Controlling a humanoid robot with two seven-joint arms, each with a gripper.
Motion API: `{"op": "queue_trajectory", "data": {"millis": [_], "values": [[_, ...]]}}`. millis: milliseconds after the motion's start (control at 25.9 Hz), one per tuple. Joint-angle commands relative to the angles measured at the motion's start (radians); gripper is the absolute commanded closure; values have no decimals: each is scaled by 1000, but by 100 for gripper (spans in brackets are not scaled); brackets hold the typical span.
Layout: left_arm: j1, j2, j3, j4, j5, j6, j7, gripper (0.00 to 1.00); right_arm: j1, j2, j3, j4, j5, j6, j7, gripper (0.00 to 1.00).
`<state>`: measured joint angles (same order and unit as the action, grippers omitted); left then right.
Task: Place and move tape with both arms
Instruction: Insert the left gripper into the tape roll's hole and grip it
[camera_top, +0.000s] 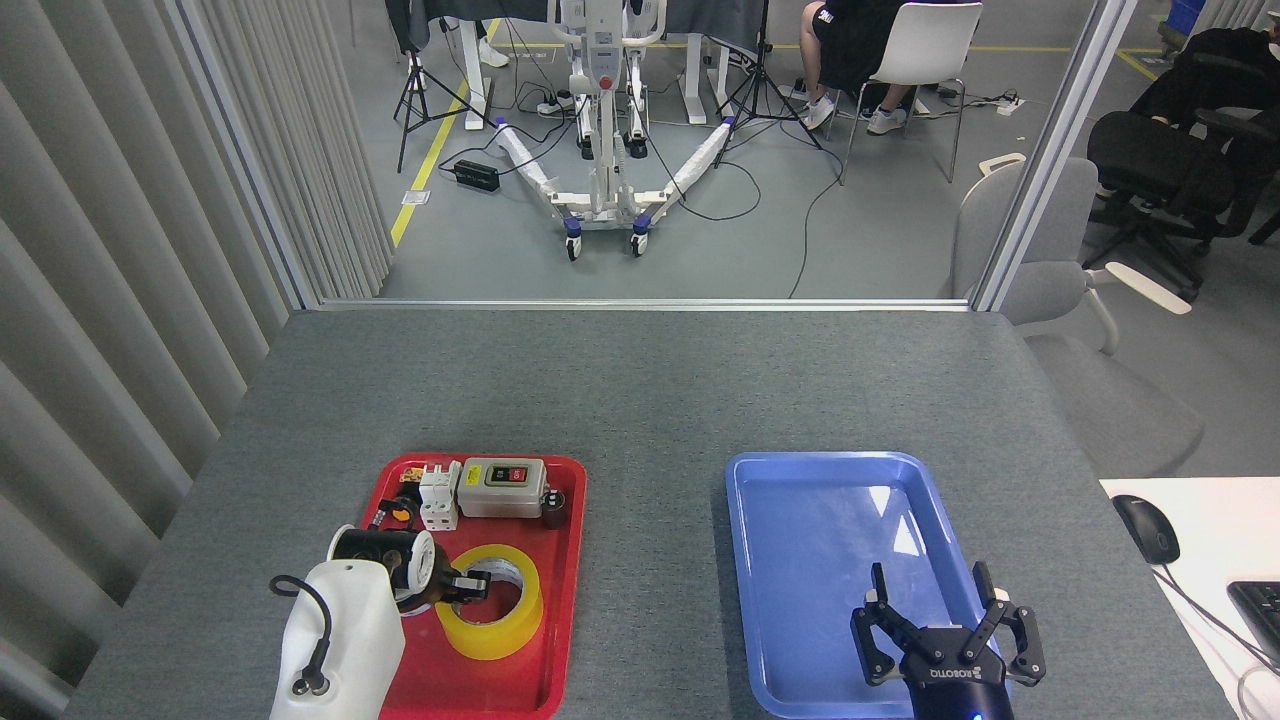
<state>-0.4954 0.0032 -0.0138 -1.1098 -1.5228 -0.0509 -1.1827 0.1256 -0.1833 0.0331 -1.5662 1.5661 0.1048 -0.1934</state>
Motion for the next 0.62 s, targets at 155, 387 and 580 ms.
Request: {"op": "queue_trajectory", "data": {"millis": [155, 387, 580], "values": [[3, 4, 0, 1, 0, 29, 44, 57, -6, 4, 2, 2, 0, -2, 0, 0], [9, 8, 0, -16, 6, 68, 77, 57, -35, 5, 7, 5, -1, -22, 0, 0], [21, 14, 1, -38, 61, 59, 77, 83, -52, 5, 7, 6, -1, -28, 0, 0]]}}
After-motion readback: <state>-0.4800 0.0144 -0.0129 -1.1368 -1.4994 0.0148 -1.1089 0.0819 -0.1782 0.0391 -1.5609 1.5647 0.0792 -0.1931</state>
